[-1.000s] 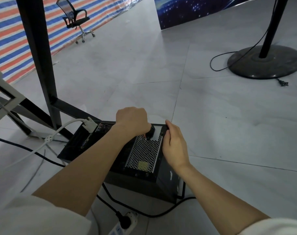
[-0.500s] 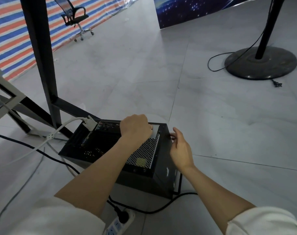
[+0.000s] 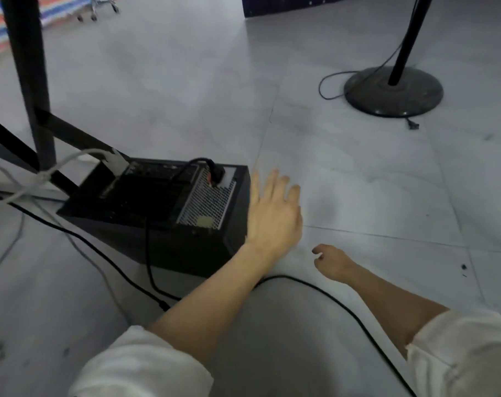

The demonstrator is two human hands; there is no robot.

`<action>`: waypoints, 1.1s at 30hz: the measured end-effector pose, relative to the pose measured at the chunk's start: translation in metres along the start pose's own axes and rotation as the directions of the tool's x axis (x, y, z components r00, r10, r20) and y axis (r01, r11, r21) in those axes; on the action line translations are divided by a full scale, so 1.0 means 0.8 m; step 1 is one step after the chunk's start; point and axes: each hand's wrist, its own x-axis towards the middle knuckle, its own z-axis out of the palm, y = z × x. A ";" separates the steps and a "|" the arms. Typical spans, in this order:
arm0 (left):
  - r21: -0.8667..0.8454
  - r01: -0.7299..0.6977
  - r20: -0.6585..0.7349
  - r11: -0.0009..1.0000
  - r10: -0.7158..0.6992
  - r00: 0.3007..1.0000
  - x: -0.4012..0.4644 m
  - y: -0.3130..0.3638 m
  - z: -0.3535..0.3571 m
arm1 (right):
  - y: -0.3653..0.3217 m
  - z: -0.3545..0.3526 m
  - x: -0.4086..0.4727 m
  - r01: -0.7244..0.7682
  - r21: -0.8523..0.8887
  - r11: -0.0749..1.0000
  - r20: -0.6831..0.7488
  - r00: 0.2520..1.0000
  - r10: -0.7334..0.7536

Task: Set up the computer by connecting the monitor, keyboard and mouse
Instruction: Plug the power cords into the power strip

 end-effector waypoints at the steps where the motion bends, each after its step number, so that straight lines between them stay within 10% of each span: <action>1: -0.026 -0.073 0.037 0.997 0.074 0.997 -0.011 0.011 0.013 | 0.017 0.005 -0.004 -0.026 -0.046 0.999 0.030 0.999 0.027; 4: -0.165 -0.134 0.303 0.977 0.180 0.936 -0.055 0.037 0.052 | 0.065 0.030 -0.011 -0.082 -0.174 0.981 0.107 0.989 0.102; 8: -0.173 0.240 0.725 0.955 -0.041 0.687 -0.121 0.044 0.102 | 0.107 0.065 -0.021 -0.163 -0.252 0.954 0.111 0.974 0.196; 16: -0.129 0.580 0.930 0.804 -0.105 0.353 -0.210 -0.005 0.147 | 0.093 0.118 -0.040 -0.132 -0.366 0.921 0.065 0.984 0.167; 21: -0.161 0.788 0.972 0.594 -0.042 0.231 -0.218 -0.033 0.137 | 0.020 0.128 -0.019 -0.106 0.235 0.966 0.213 0.975 0.055; 25: -0.148 0.915 0.989 0.375 0.033 0.147 -0.233 -0.044 0.120 | -0.049 0.144 -0.021 -0.245 0.796 0.554 0.311 0.950 -0.028; 29: -0.177 0.984 0.984 -0.037 0.012 0.177 -0.262 -0.060 0.106 | -0.094 0.164 -0.017 -0.290 0.916 0.279 0.307 0.951 -0.022; 33: -0.084 0.996 0.996 -0.010 -0.004 0.084 -0.293 -0.094 0.088 | -0.107 0.193 -0.023 -0.350 0.862 0.366 0.351 0.934 0.066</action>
